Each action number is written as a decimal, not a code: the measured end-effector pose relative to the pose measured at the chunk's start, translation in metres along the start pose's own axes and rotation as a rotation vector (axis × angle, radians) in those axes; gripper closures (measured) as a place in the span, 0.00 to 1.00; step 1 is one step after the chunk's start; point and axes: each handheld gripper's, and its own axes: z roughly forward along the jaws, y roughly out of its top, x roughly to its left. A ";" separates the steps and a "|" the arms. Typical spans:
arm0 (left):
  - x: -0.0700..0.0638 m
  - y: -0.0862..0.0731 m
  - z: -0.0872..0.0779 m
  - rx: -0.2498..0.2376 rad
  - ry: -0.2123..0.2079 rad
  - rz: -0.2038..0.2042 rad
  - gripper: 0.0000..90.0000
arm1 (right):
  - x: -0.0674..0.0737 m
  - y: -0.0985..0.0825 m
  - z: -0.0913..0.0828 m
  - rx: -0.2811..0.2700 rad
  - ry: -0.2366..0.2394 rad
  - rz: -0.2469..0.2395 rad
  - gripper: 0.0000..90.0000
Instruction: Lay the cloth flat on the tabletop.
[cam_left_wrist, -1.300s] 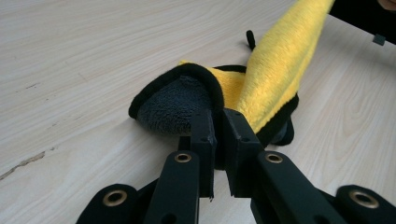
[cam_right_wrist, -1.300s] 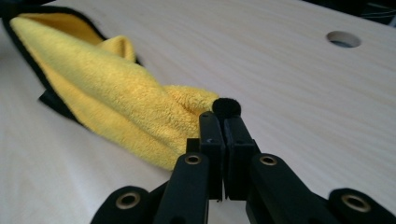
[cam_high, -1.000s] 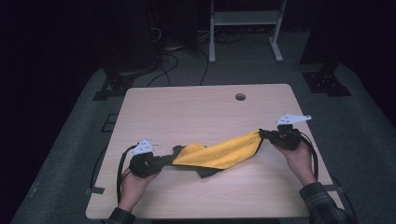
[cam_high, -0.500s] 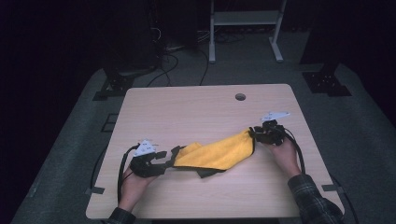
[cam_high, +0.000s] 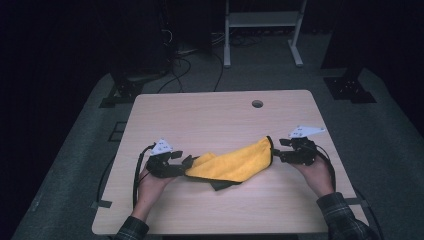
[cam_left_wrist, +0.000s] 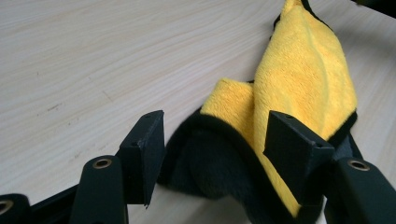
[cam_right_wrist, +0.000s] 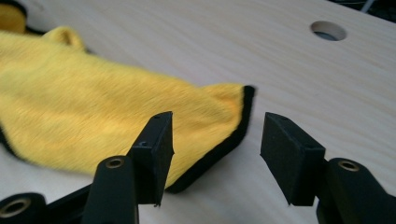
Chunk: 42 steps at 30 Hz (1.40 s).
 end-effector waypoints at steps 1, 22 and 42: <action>0.001 0.001 0.002 0.007 0.002 -0.002 0.42 | 0.005 -0.001 -0.001 0.010 0.007 -0.009 0.47; 0.011 -0.014 0.007 0.141 0.029 0.038 0.93 | 0.078 -0.026 0.034 0.135 0.090 -0.160 0.45; 0.000 -0.013 0.002 0.119 -0.014 0.054 0.92 | 0.065 0.003 0.030 0.035 0.109 -0.111 0.96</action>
